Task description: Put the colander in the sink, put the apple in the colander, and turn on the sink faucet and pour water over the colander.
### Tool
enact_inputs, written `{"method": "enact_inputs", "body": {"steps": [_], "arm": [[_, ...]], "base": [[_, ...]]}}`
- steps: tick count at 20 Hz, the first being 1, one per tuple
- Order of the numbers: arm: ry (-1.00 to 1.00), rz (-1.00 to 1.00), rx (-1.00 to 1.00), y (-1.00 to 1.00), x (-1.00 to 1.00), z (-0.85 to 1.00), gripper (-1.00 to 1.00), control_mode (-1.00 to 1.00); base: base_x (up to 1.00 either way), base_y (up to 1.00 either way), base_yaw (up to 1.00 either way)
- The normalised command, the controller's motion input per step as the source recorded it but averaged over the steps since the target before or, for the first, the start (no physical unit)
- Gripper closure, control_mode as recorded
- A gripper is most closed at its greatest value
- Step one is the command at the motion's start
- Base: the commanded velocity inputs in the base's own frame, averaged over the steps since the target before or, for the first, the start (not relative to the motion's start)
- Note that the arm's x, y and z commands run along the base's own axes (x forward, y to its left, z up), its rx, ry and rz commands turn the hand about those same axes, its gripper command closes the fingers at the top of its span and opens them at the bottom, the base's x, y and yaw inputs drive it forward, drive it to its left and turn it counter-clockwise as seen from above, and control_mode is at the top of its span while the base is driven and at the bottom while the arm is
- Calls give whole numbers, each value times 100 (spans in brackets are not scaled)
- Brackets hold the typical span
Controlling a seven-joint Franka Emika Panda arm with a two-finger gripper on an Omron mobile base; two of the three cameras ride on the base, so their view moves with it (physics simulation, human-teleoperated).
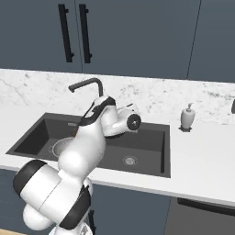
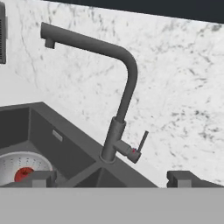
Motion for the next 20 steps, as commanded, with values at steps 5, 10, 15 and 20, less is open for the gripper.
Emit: {"method": "enact_inputs", "body": {"steps": [5,10,15,20], "arm": [[-5,0,0,-2,42,-30,-100,-100],[-14,2,0,2,40,-18,-100,-100],[-8,1,0,10,36,-10,-100,-100],[0,0,0,13,29,-8,-100,-100]], "base": [[0,0,0],[0,0,0],[0,0,0],[0,0,0]]}}
